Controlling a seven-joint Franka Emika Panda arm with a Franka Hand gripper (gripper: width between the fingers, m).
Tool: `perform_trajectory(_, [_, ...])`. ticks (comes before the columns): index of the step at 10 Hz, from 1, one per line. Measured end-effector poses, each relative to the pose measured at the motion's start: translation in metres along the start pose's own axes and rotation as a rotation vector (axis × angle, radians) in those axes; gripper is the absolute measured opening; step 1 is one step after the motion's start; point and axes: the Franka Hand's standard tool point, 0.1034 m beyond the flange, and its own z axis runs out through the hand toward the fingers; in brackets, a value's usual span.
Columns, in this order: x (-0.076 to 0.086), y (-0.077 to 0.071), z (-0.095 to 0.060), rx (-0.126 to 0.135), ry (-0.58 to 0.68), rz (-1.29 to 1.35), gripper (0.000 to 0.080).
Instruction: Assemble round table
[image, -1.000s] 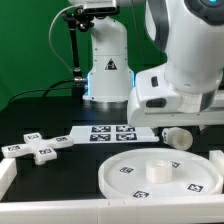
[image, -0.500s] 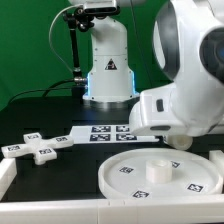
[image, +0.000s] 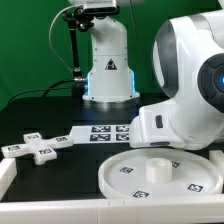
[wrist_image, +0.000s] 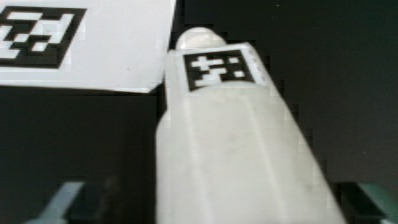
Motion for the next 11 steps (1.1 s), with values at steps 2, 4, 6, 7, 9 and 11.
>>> perform_trajectory(2, [0.000, 0.000, 0.000, 0.001, 0.001, 0.000, 0.0406])
perform_trajectory(4, [-0.001, 0.001, -0.003, 0.002, 0.006, 0.000, 0.0407])
perform_trajectory(6, [-0.004, 0.002, -0.011, 0.004, 0.018, -0.007, 0.0407])
perform_trajectory(7, [-0.011, 0.006, -0.024, 0.006, 0.019, -0.043, 0.0407])
perform_trajectory(9, [-0.028, 0.015, -0.059, 0.014, 0.042, -0.083, 0.0409])
perform_trajectory(11, [-0.036, 0.021, -0.078, 0.022, 0.072, -0.104, 0.0409])
